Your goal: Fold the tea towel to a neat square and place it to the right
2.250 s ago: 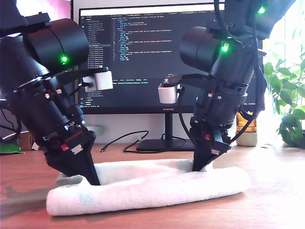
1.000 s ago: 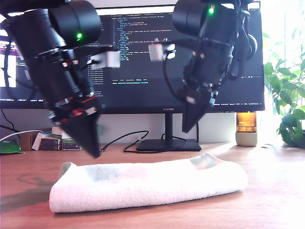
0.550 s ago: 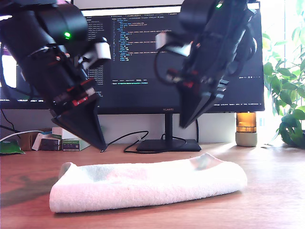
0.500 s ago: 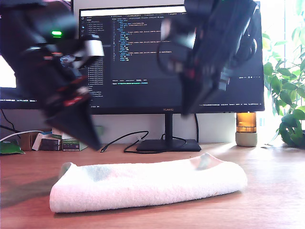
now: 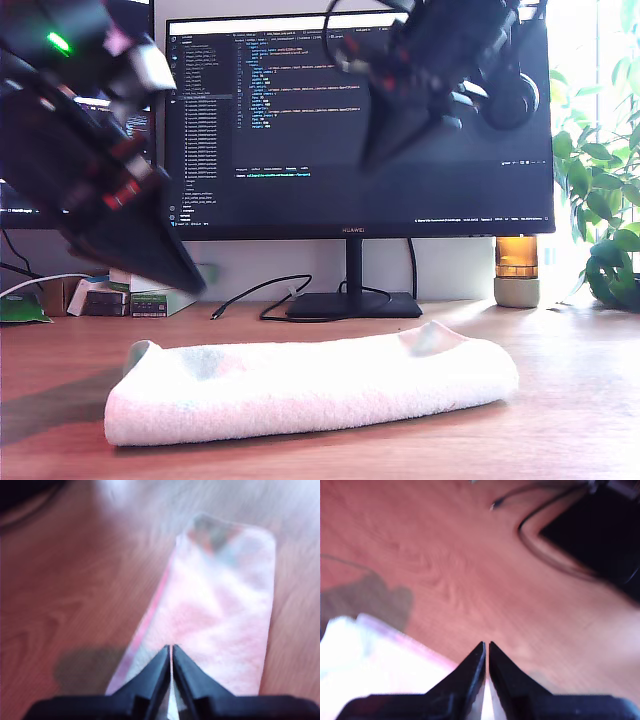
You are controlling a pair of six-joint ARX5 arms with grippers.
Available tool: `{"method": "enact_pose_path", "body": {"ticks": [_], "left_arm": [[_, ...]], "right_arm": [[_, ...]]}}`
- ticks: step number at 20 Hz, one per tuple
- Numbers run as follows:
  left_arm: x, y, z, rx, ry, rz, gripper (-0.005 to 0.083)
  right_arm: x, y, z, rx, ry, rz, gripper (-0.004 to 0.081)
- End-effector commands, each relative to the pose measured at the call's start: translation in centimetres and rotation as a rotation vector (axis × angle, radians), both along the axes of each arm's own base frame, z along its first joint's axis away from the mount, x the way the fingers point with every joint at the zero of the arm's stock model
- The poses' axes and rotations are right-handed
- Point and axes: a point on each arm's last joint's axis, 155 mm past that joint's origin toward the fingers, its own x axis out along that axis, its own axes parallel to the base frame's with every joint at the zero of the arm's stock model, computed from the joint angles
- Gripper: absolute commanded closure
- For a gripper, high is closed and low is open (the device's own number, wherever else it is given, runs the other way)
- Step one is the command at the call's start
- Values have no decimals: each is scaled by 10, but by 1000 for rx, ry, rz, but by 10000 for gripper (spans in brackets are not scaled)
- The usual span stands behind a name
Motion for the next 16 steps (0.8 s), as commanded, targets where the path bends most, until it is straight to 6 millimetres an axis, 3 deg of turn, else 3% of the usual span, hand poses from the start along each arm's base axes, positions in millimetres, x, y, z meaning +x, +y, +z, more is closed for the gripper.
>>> {"method": "enact_pose_path", "body": {"ticks": [1,5,10,16], "left_arm": [[-6,3,-4,-31,-2,13,793],[-14,5,-10,-74,-30,9,793],[-14,8,-20,-55,-6,28,793],[-6,4,-44,-21,12,18,793]], "right_arm": [[-4,-2,18,93,-94,-17,781],[-24,-7,13,192,-179,-1,781],[-47,-8,-31,145,-58,47,781],[-45,-6,-26,158,-79,51,781]]}}
